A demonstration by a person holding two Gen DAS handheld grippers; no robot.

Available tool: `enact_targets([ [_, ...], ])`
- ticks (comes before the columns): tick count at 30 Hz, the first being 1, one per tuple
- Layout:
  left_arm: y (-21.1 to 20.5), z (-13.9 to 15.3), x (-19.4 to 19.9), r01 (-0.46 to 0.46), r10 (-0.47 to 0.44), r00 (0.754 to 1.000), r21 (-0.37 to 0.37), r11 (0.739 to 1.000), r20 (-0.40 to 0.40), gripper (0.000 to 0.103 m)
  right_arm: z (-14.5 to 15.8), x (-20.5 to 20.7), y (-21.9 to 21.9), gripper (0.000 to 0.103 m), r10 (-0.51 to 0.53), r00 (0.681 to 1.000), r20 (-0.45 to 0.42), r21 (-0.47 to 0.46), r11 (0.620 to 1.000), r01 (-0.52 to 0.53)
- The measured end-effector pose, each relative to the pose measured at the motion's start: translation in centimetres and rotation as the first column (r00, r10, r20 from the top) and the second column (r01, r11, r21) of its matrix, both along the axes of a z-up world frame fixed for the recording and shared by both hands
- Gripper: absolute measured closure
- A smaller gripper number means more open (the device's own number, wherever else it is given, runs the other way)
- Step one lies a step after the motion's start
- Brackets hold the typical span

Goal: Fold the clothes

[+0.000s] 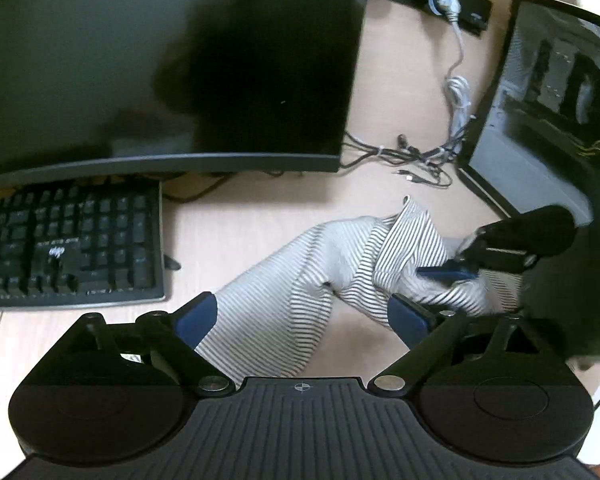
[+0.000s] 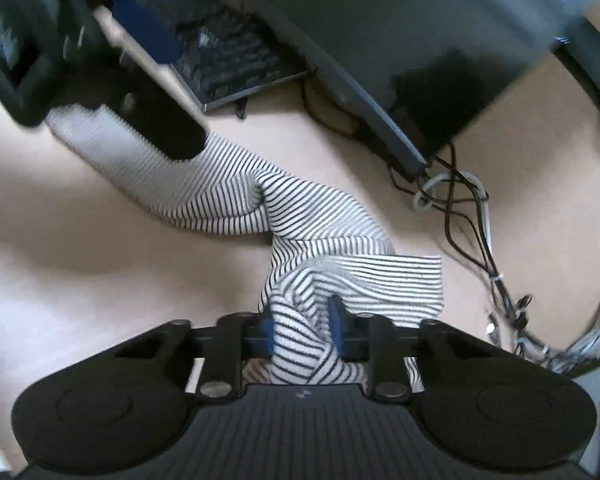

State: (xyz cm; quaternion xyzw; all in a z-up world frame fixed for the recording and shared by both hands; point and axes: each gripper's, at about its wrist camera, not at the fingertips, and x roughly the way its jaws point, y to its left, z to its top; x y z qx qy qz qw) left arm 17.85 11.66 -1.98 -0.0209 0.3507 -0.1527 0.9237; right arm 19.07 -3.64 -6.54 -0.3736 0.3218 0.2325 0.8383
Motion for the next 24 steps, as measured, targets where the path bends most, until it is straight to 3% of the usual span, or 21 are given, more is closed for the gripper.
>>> enact_targets([
  [3,-0.5,0.0,0.1,0.043,-0.043,0.999,0.009,0.999,0.016,0.006,3.4,-1.5,-2.6,0.087,-0.061,0.996,0.062,0.039,0.998,0.058],
  [5,-2.2,0.0,0.7,0.109,-0.11,0.994,0.025,0.994,0.025,0.006,6.0,-2.7,-5.7,0.087,-0.192,0.978,0.077,0.108,0.977,0.183],
  [8,-4.8,-0.2,1.5,0.206,-0.208,0.977,0.051,0.977,0.037,0.005,7.0,-4.2,-11.4,0.087,-0.405,0.913,-0.037,0.251,0.881,0.401],
  [11,-7.3,-0.3,2.3,0.301,-0.305,0.951,0.078,0.95,0.047,0.005,4.5,-6.2,-14.6,0.087,-0.506,0.853,-0.124,0.279,0.807,0.52],
  [13,-9.9,-0.4,2.9,0.386,-0.396,0.917,0.133,0.913,0.055,0.005,3.0,-7.5,-16.0,0.087,-0.537,0.828,-0.165,0.31,0.768,0.56],
  [17,-15.0,-1.1,4.4,0.591,-0.617,0.786,0.25,0.767,0.033,0.004,1.4,-9.2,-17.6,0.087,-0.545,0.814,-0.2,0.358,0.733,0.578],
  [19,-16.8,-1.8,5.9,0.662,-0.679,0.734,0.239,0.71,-0.015,0.004,0.6,-7.9,-18.2,0.086,-0.543,0.813,-0.212,0.388,0.717,0.58],
  [21,-17.9,-2.7,7.8,0.686,-0.689,0.722,0.204,0.699,-0.063,0.004,1.0,-7.8,-19.1,0.082,-0.53,0.82,-0.215,0.442,0.696,0.566],
  [24,-18.6,-4.4,10.5,0.681,-0.664,0.732,0.132,0.721,-0.151,0.004,1.6,-7.9,-19.7,0.054,-0.496,0.842,-0.212,0.483,0.696,0.531],
])
